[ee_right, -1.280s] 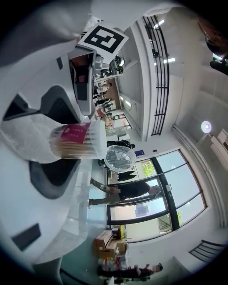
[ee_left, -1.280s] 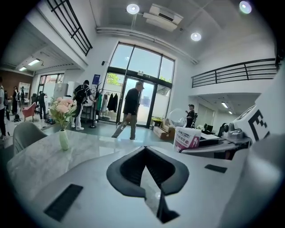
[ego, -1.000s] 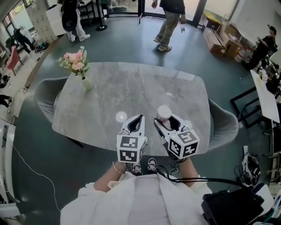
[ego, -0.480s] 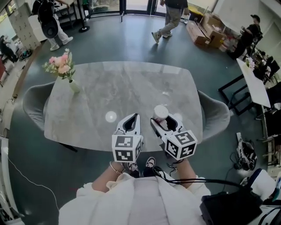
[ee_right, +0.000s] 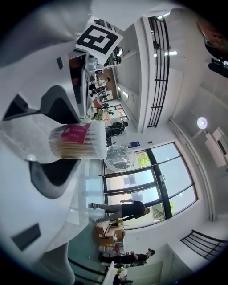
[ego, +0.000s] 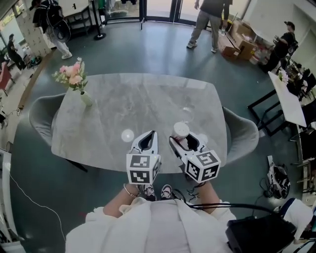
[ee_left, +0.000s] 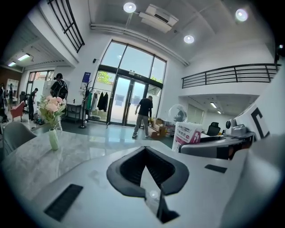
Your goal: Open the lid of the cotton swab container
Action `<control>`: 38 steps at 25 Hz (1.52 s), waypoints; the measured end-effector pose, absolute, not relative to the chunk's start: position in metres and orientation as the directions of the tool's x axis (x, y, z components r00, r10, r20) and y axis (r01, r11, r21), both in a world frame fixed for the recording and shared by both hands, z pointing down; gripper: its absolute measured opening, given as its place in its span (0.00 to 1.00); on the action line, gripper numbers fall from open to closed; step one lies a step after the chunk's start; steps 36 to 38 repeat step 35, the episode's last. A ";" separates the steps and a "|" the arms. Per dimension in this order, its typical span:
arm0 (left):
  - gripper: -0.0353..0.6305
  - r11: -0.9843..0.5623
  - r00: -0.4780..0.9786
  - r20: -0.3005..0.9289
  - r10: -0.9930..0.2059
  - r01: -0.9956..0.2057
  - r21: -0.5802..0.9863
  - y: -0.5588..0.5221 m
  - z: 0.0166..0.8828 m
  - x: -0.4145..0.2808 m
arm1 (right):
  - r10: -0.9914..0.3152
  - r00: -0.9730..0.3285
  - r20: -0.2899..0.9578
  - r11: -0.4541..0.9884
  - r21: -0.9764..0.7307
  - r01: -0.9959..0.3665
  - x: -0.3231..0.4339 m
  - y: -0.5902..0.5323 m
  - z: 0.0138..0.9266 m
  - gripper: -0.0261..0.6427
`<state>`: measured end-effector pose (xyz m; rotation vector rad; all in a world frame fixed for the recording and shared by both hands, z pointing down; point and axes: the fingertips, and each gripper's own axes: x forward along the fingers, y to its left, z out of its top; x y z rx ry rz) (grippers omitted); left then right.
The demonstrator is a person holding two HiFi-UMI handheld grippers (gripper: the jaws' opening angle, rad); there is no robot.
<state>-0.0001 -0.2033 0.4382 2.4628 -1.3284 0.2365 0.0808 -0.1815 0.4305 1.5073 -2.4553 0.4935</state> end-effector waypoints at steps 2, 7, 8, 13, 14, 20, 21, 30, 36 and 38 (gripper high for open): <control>0.06 -0.499 0.539 0.301 -0.787 -0.842 0.205 -0.202 0.437 0.001 | -0.816 -0.459 0.351 0.426 -0.172 -0.888 0.084 -0.180 0.430 0.48; 0.06 -0.493 0.531 0.306 -0.791 -0.848 0.197 -0.196 0.438 0.011 | -0.814 -0.471 0.340 0.433 -0.184 -0.882 0.094 -0.176 0.429 0.48; 0.06 -0.494 0.531 0.306 -0.790 -0.847 0.195 -0.195 0.438 0.013 | -0.815 -0.472 0.337 0.433 -0.189 -0.882 0.096 -0.176 0.429 0.48; 0.06 -0.488 0.523 0.306 -0.796 -0.853 0.186 -0.192 0.438 0.020 | -0.808 -0.484 0.336 0.451 -0.175 -0.875 0.103 -0.173 0.430 0.48; 0.06 -0.486 0.520 0.306 -0.797 -0.854 0.185 -0.191 0.437 0.022 | -0.807 -0.485 0.337 0.455 -0.170 -0.874 0.104 -0.172 0.430 0.48; 0.06 -0.481 0.513 0.307 -0.802 -0.858 0.178 -0.191 0.436 0.027 | -0.802 -0.494 0.337 0.462 -0.175 -0.870 0.109 -0.174 0.431 0.48; 0.06 -0.479 0.511 0.307 -0.803 -0.860 0.177 -0.191 0.436 0.027 | -0.801 -0.495 0.337 0.464 -0.175 -0.868 0.109 -0.173 0.431 0.48; 0.06 -0.466 0.499 0.318 -0.807 -0.867 0.178 -0.188 0.441 0.025 | -0.793 -0.508 0.337 0.479 -0.170 -0.861 0.107 -0.172 0.434 0.48; 0.06 -0.464 0.497 0.320 -0.807 -0.868 0.179 -0.188 0.442 0.027 | -0.792 -0.508 0.338 0.481 -0.167 -0.861 0.111 -0.172 0.435 0.48; 0.06 -0.464 0.497 0.320 -0.807 -0.868 0.179 -0.188 0.442 0.027 | -0.792 -0.508 0.338 0.481 -0.167 -0.861 0.111 -0.172 0.435 0.48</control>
